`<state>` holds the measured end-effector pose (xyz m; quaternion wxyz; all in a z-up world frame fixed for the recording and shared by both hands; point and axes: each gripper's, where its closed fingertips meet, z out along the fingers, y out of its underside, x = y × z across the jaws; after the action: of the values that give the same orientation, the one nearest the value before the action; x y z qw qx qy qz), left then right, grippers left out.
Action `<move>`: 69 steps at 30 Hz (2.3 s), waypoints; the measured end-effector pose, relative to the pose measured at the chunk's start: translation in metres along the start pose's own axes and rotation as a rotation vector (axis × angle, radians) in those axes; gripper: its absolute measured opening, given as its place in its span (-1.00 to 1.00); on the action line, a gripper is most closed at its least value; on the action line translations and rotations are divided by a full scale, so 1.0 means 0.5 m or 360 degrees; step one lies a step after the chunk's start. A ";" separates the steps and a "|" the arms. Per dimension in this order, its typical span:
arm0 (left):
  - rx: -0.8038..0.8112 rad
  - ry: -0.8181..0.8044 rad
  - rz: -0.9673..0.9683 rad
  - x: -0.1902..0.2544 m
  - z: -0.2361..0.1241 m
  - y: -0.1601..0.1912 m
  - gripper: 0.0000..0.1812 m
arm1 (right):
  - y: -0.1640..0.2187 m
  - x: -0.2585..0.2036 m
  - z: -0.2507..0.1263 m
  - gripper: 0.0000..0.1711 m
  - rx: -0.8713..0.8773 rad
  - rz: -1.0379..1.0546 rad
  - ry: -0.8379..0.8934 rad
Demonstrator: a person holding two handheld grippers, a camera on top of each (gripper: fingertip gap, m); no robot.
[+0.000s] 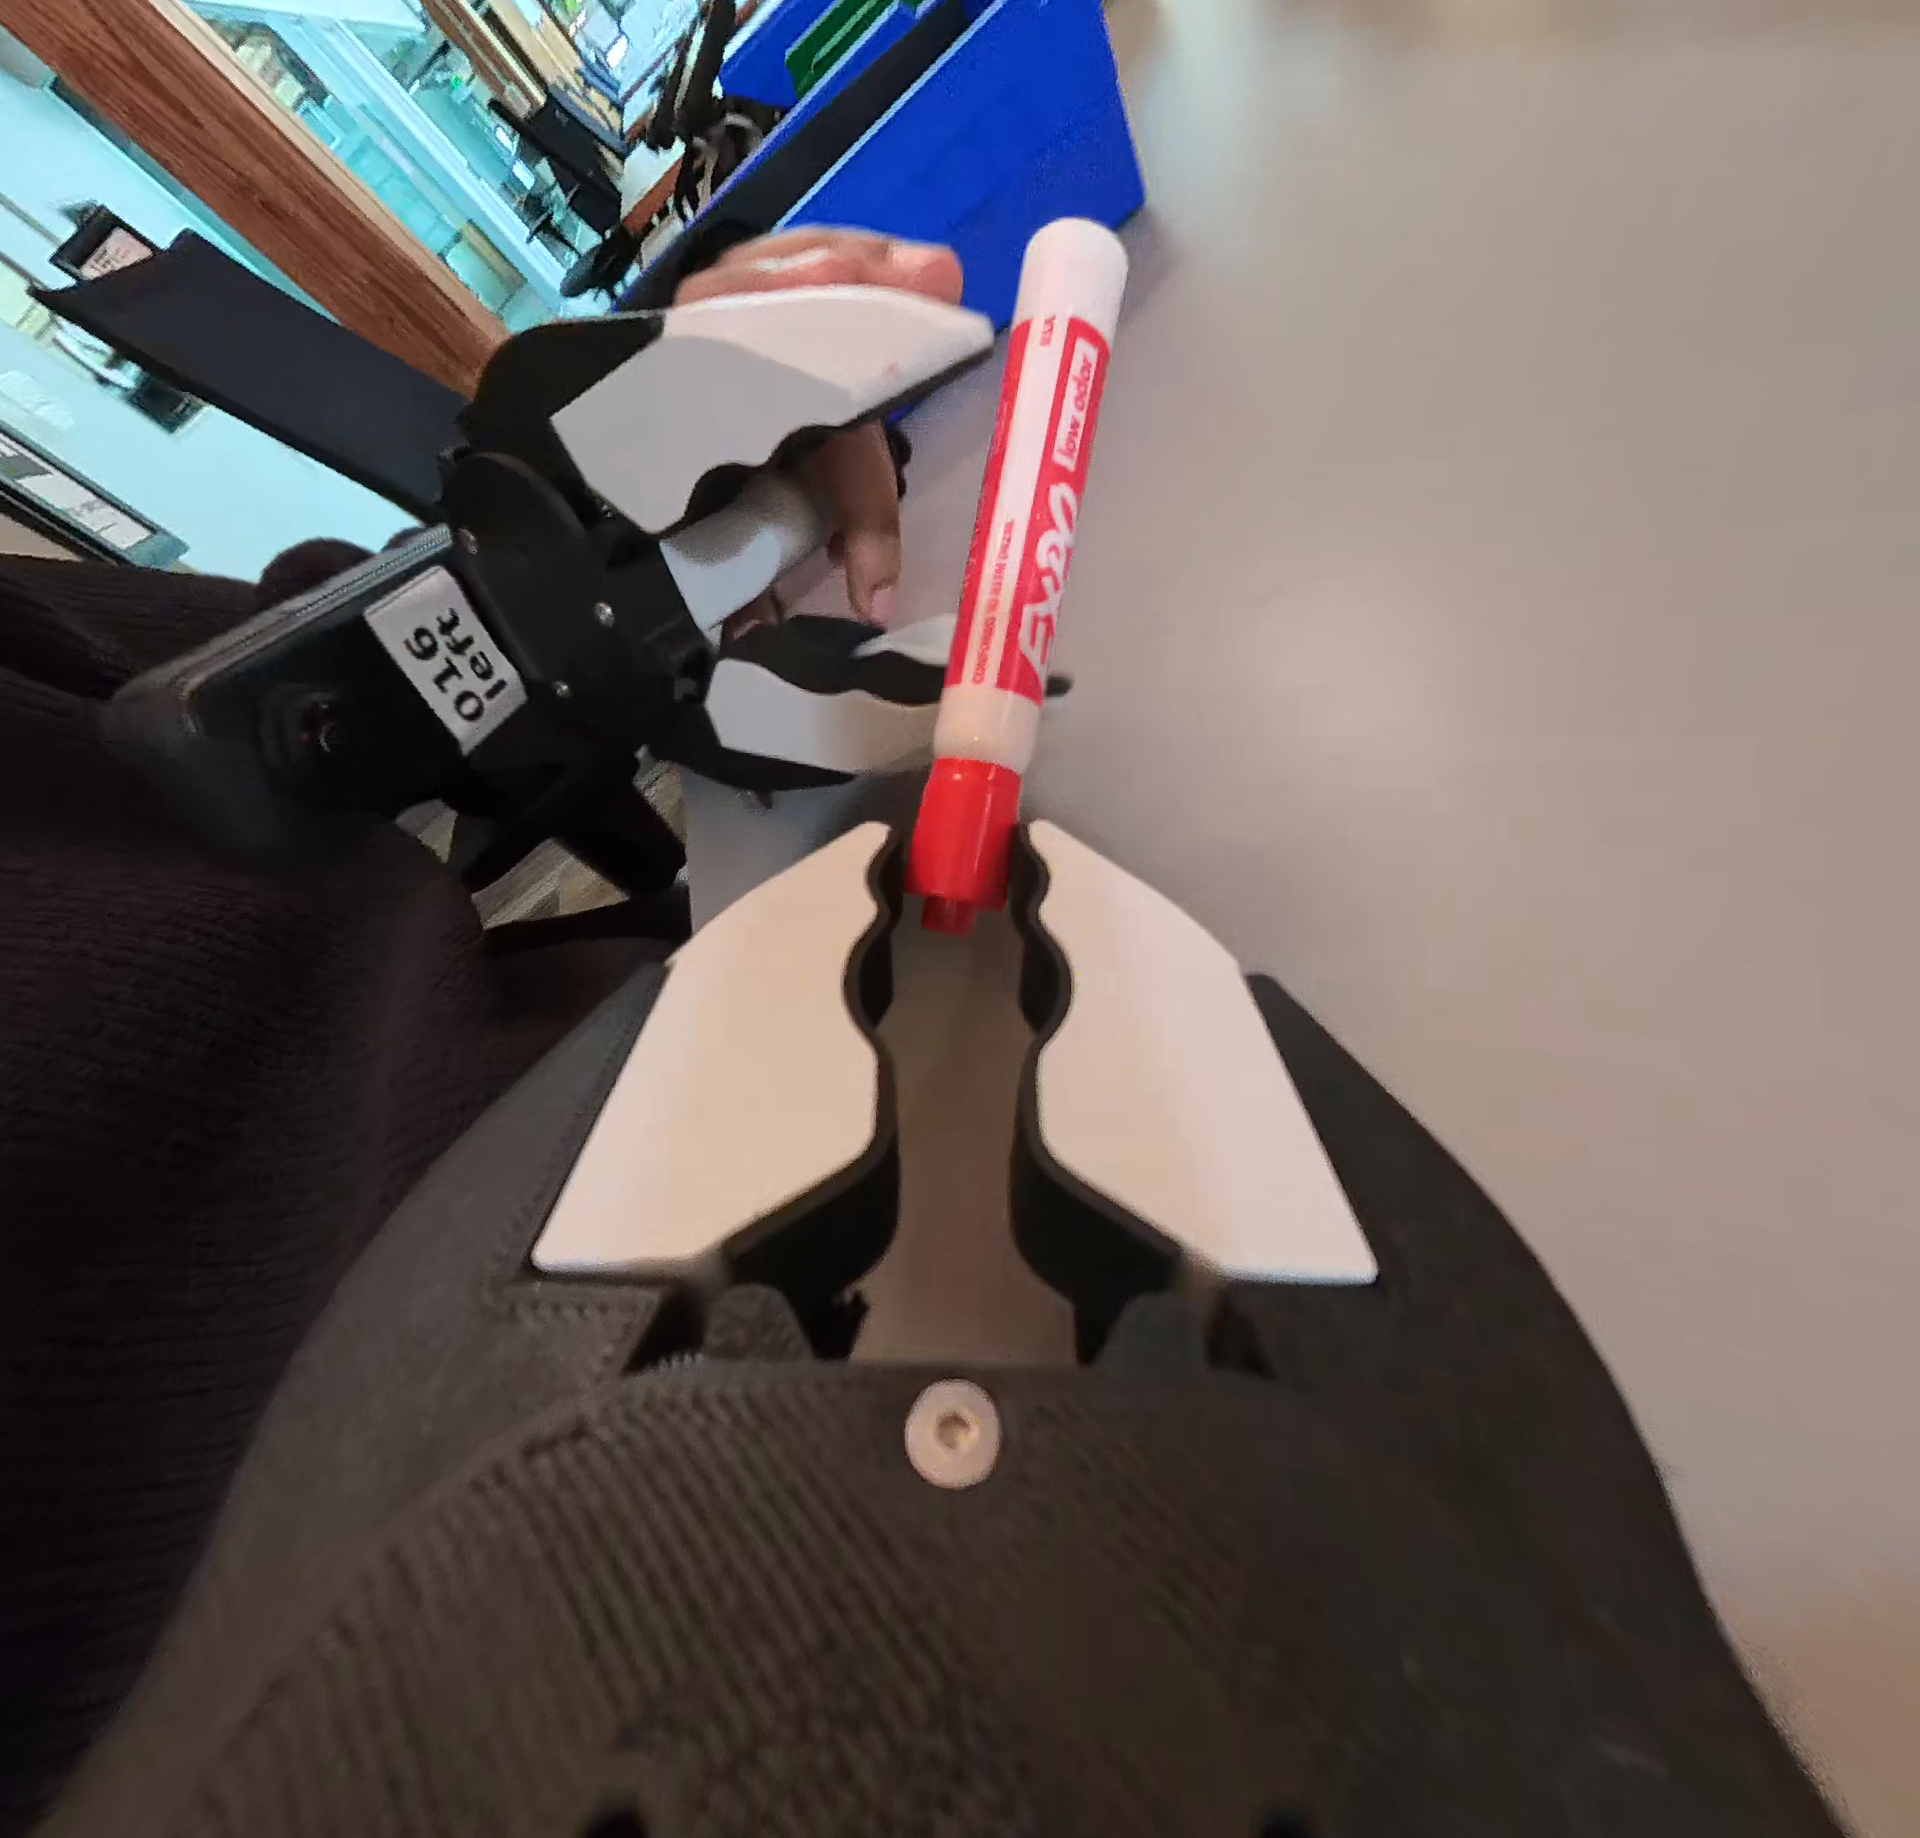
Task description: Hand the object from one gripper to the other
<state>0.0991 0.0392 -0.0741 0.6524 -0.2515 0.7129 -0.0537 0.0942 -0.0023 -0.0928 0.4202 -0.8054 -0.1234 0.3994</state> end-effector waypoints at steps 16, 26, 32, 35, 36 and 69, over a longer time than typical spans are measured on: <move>-0.0025 -0.0129 0.0453 0.008 -0.005 0.002 -0.72 | 0.004 -0.037 0.013 -0.75 0.0002 0.0141 -0.0198; 0.0044 -0.0036 0.0185 0.007 -0.006 -0.004 -0.75 | -0.051 -0.053 -0.010 -0.46 0.0284 0.0043 -0.0292; 0.0079 0.0116 -0.0480 -0.016 -0.001 0.017 -0.75 | -0.065 -0.029 -0.023 -0.41 0.0377 -0.0087 -0.0193; 0.0195 0.0285 -0.0914 -0.020 -0.006 0.005 -0.75 | -0.064 -0.020 -0.021 -0.41 0.0382 -0.0120 -0.0160; 0.0251 0.0357 -0.1055 -0.020 -0.010 -0.005 -0.75 | -0.062 -0.018 -0.020 -0.40 0.0382 -0.0130 -0.0151; 0.0903 0.0995 -0.2817 -0.056 -0.040 -0.092 -0.77 | -0.038 -0.061 0.010 -0.76 0.0266 -0.0419 -0.0129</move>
<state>0.0937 0.0063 -0.0272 0.1946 -0.5036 0.3681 -0.7570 0.0730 -0.0042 -0.0634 0.5292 -0.7277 -0.2109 0.3820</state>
